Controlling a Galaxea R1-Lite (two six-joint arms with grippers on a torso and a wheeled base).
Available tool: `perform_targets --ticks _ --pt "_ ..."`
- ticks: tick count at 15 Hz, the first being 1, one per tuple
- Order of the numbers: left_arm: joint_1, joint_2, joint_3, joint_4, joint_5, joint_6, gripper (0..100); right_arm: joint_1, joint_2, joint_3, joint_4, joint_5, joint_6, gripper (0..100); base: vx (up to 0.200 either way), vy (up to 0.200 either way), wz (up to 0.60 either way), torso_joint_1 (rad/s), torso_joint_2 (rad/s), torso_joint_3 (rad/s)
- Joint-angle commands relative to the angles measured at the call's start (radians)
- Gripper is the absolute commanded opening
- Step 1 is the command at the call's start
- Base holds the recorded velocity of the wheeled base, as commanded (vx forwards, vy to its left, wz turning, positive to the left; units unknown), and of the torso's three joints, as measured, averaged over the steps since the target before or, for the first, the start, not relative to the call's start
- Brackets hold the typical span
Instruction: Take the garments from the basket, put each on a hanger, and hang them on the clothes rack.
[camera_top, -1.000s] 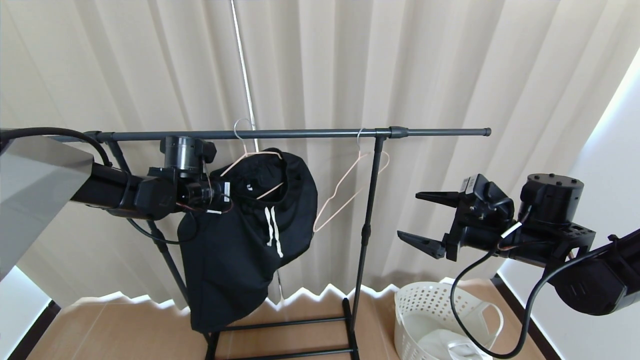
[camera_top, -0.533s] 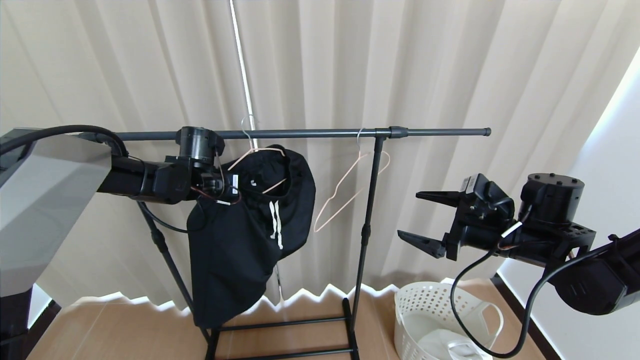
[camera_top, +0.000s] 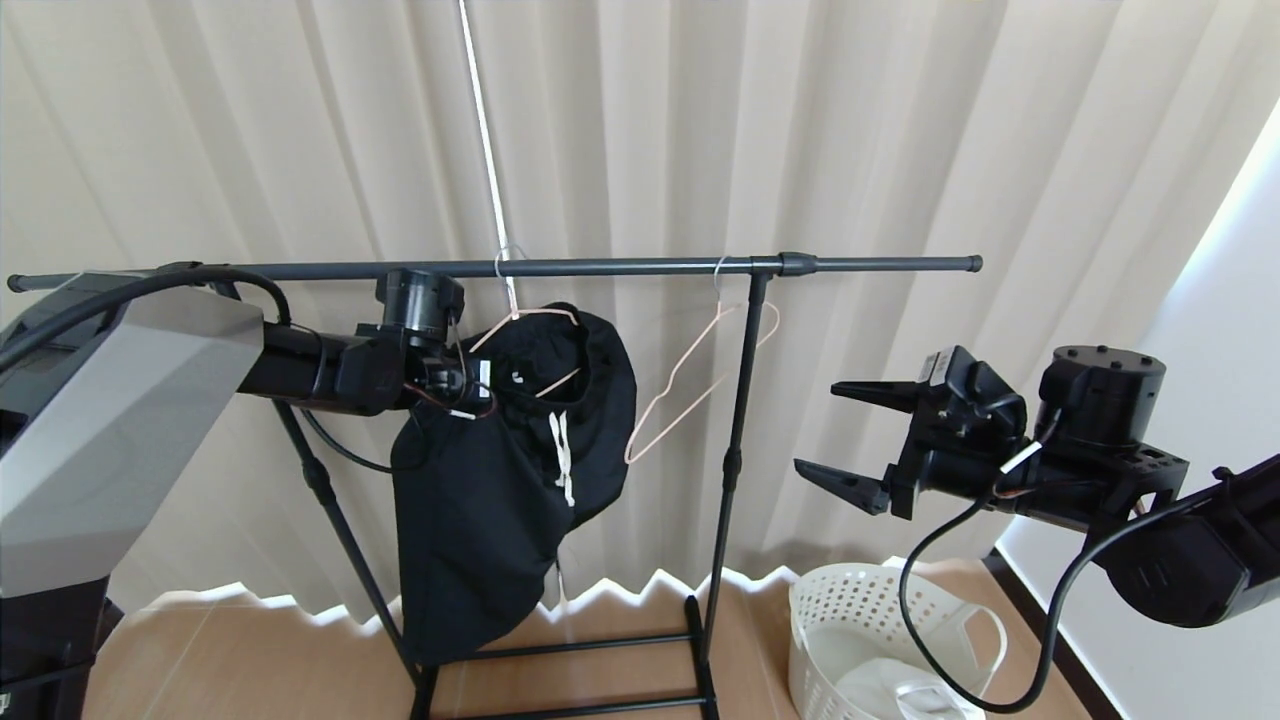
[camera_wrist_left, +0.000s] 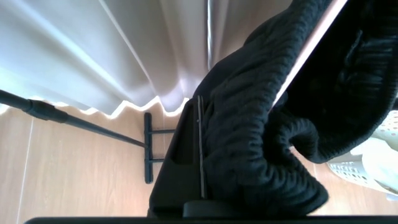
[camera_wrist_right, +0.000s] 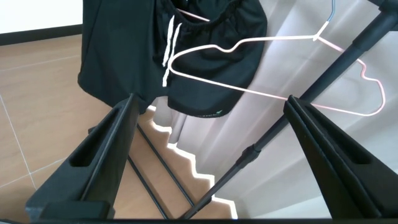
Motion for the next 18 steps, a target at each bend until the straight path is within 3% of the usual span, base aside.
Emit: perform_targets --ticks 1,4,5,8,12,16,18 --pt "-0.001 0.005 -0.002 -0.001 0.001 0.002 0 0.0 0.005 -0.002 0.001 -0.001 0.0 100 0.0 0.0 0.0 0.0 0.0 0.0" --pt "-0.001 0.014 -0.004 -0.001 0.001 0.002 0 0.0 0.006 -0.002 0.001 0.0 0.0 100 0.0 0.0 0.0 0.0 0.0 0.0" --pt "-0.001 0.014 -0.004 -0.001 0.001 0.002 100 0.0 0.006 -0.002 -0.001 0.0 0.0 100 0.0 0.0 0.0 0.0 0.0 0.0" --pt "-0.008 0.002 0.014 0.011 0.001 0.005 100 0.0 0.006 -0.002 0.001 0.0 0.0 100 0.0 0.0 0.0 0.0 0.0 0.0" --pt "-0.031 -0.098 0.021 0.151 0.001 0.005 100 0.0 0.003 -0.002 -0.001 0.0 0.0 100 0.0 0.0 0.0 0.0 0.0 0.0" --pt "-0.037 -0.146 0.059 0.168 0.001 0.018 100 0.0 -0.006 0.001 -0.001 0.0 0.0 100 0.0 0.0 0.0 0.0 0.0 0.0" --pt "-0.042 -0.233 0.159 0.185 -0.001 0.068 100 0.0 -0.009 0.001 -0.002 0.0 0.0 100 0.0 0.0 0.0 0.0 0.0 0.0"
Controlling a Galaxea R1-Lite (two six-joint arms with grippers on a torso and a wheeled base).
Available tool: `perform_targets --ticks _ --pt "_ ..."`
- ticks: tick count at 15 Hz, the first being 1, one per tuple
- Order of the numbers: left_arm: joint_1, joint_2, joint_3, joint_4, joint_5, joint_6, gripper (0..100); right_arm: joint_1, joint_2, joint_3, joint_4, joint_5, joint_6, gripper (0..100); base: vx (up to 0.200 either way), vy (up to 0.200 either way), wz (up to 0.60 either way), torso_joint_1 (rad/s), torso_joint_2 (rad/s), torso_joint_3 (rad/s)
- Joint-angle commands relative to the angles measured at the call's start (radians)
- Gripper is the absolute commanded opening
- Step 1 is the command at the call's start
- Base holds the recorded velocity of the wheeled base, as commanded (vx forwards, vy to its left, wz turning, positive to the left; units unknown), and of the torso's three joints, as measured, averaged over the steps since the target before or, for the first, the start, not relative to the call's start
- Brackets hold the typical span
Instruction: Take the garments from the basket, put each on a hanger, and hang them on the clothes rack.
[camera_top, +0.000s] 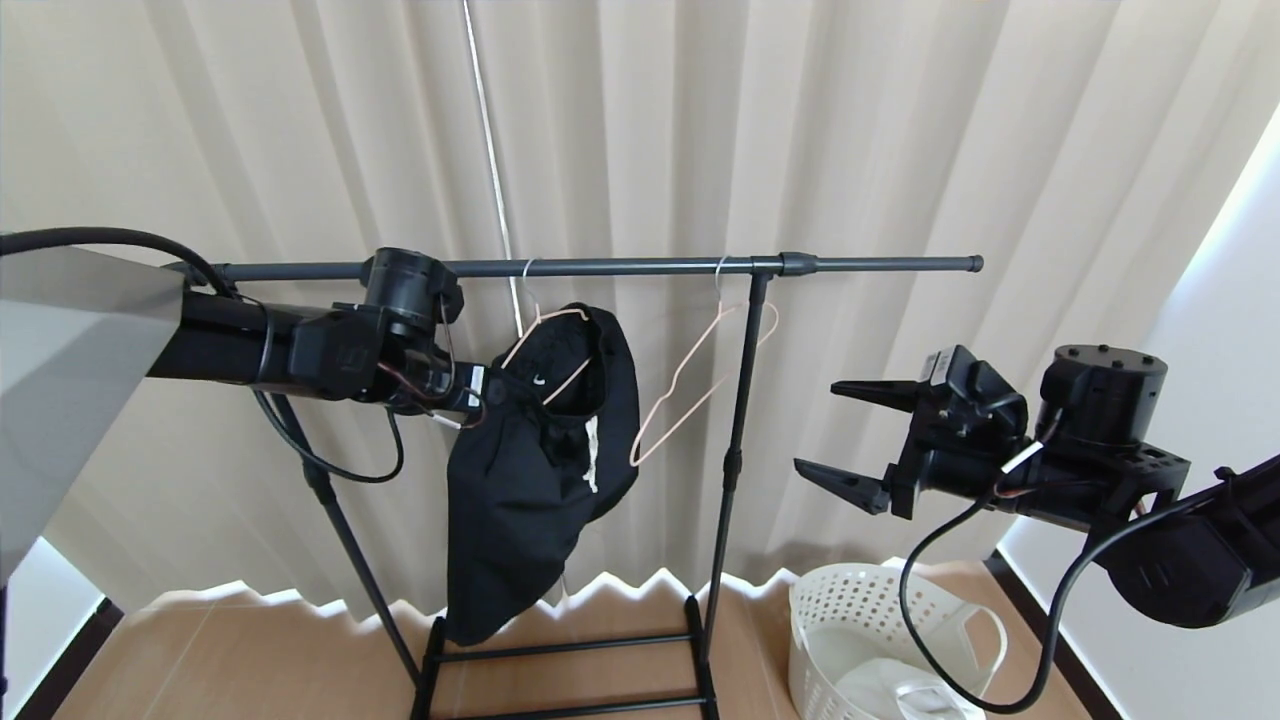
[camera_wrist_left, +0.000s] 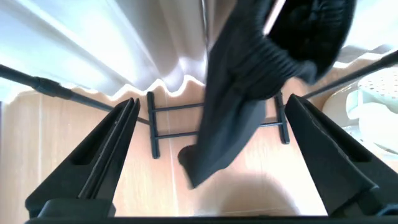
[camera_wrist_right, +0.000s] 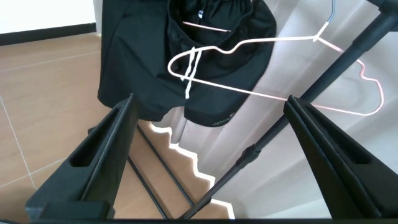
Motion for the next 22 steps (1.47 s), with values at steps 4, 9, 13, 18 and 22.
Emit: perform_targets --ticks 4,9,13,18,22 --pt "-0.043 -0.483 0.535 -0.068 -0.05 0.022 100 0.005 -0.125 0.008 0.012 -0.084 0.021 100 0.0 0.0 0.0 0.0 0.0 0.0" --pt "-0.028 -1.017 1.0 -0.144 -0.139 0.152 100 0.08 -0.234 -0.023 0.028 -0.276 0.297 100 0.0 0.0 0.0 0.0 0.0 0.0" --pt "-0.006 -1.353 1.228 -0.144 -0.206 0.149 100 0.126 -0.596 0.062 0.385 -0.409 0.391 100 0.0 0.0 0.0 0.0 0.0 0.0" --pt "-0.006 -1.537 1.425 -0.142 -0.203 0.135 100 0.279 -0.88 0.53 0.413 -0.71 0.362 100 0.0 0.0 0.0 0.0 0.0 0.0" --pt "-0.008 -1.706 1.517 -0.104 -0.206 0.097 100 0.352 -1.137 0.666 0.58 -0.833 0.357 100 0.0 0.0 0.0 0.0 0.0 0.0"
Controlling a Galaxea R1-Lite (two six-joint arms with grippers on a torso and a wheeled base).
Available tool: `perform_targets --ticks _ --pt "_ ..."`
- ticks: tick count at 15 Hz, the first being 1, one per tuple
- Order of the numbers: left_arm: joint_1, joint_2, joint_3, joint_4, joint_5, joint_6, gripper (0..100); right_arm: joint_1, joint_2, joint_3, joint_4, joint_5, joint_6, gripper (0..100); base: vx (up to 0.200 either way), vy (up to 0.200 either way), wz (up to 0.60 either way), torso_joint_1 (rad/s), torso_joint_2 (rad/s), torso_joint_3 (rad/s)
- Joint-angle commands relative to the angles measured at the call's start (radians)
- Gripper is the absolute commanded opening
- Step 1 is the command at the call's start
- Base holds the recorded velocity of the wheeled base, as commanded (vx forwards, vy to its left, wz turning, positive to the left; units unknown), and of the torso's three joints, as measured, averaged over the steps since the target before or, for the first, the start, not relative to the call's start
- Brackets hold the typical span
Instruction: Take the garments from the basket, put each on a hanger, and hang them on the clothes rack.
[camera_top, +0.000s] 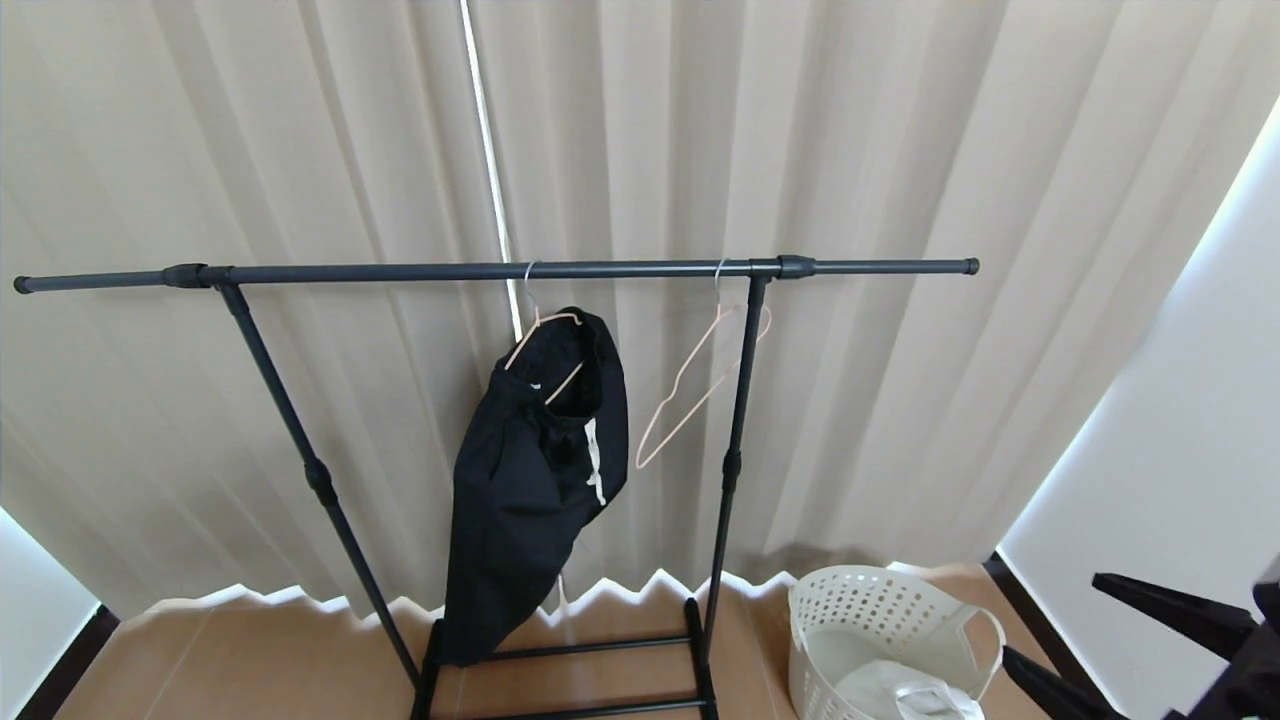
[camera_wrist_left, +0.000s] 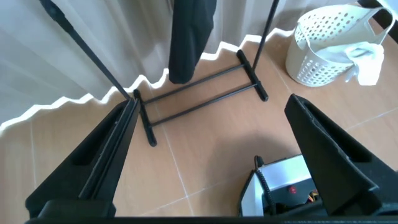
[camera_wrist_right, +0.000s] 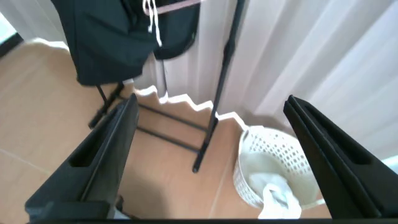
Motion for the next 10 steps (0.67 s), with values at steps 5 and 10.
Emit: perform_targets --ticks 5,10 --pt "-0.003 -0.122 0.028 0.033 -0.001 -0.081 100 0.045 -0.605 0.073 0.567 -0.042 -0.034 100 0.0 0.0 0.0 0.0 0.0 0.0" --pt "0.003 -0.124 0.026 0.034 0.007 -0.079 100 -0.235 -0.709 0.065 0.597 -0.039 -0.021 100 0.0 0.0 0.0 0.0 0.0 0.0"
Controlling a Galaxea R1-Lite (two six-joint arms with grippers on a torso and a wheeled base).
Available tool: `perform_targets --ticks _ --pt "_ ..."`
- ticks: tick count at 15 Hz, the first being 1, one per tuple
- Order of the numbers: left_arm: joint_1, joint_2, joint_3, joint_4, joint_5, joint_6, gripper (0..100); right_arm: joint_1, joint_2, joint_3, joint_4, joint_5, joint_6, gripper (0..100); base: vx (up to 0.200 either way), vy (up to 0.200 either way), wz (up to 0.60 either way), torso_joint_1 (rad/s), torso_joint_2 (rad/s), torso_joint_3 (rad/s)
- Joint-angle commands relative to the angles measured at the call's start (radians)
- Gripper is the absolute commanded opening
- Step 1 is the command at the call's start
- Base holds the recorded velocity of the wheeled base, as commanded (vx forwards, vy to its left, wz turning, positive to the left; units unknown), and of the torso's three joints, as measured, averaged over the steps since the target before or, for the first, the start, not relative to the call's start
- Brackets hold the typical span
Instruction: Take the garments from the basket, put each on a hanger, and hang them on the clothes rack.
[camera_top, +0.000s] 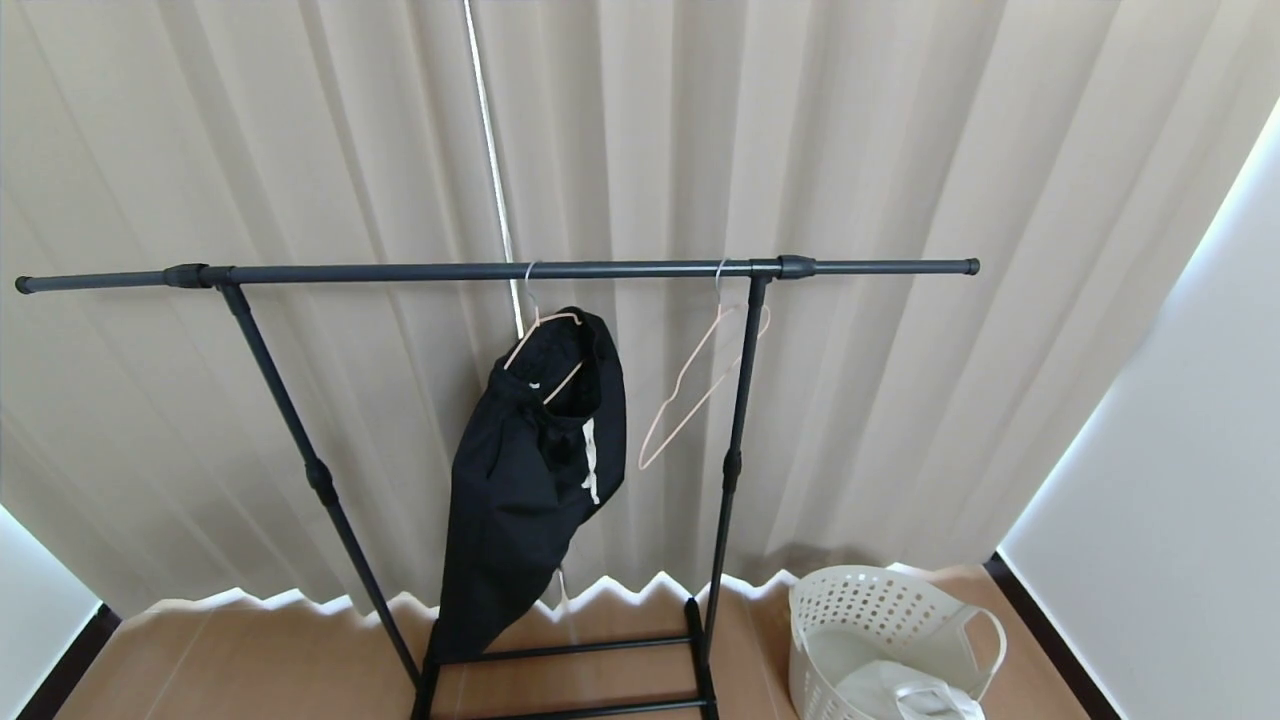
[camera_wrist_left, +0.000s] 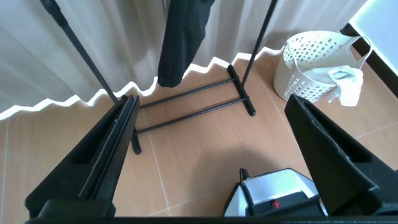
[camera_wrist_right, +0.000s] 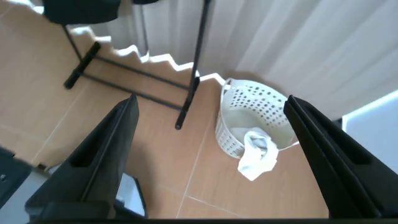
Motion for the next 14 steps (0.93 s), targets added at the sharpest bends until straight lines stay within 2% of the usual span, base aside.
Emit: perform_targets --ticks 1,2,4,6,8,9,11,12,13,14 --pt "0.007 -0.01 -0.001 -0.001 0.014 0.001 100 -0.219 -0.176 -0.002 0.012 0.012 0.012 100 0.0 0.0 0.0 0.0 0.0 0.0" --pt "0.008 -0.035 -0.001 -0.001 0.031 0.001 100 -0.3 -0.223 -0.002 0.016 0.052 0.012 100 0.0 0.0 0.0 0.0 0.0 0.0" --pt "0.01 -0.073 0.0 0.001 0.077 0.008 100 -0.372 -0.259 -0.005 0.025 0.066 0.012 100 0.0 0.0 0.0 0.0 0.0 0.0" --pt "0.025 -0.122 -0.001 0.006 0.172 0.047 100 -0.398 -0.302 -0.005 0.025 0.066 0.019 100 0.0 0.0 0.0 0.0 0.0 0.0" --pt "0.094 -0.245 -0.004 0.01 0.178 0.127 100 -0.398 -0.312 -0.007 0.025 0.064 0.036 100 0.0 0.0 0.0 0.0 0.0 0.0" --pt "0.122 -0.271 -0.006 0.01 0.178 0.143 100 -0.398 -0.312 -0.005 0.025 0.06 0.045 100 0.0 0.0 0.0 0.0 0.0 0.0" --pt "0.191 -0.306 -0.006 0.01 0.172 0.183 100 -0.397 -0.321 -0.005 0.025 0.055 0.047 100 0.0 0.0 0.0 0.0 0.0 0.0" --pt "0.22 -0.355 -0.006 0.009 0.138 0.225 100 -0.393 -0.331 -0.005 0.025 0.055 0.047 100 0.0 0.0 0.0 0.0 0.0 0.0" --pt "0.237 -0.389 -0.004 0.007 0.091 0.232 100 -0.393 -0.334 -0.005 0.025 0.055 0.047 100 0.0 0.0 0.0 0.0 0.0 0.0" --pt "0.245 -0.401 -0.001 0.006 -0.023 0.223 100 -0.392 -0.337 -0.005 0.025 0.056 0.047 100 0.0 0.0 0.0 0.0 0.0 0.0"
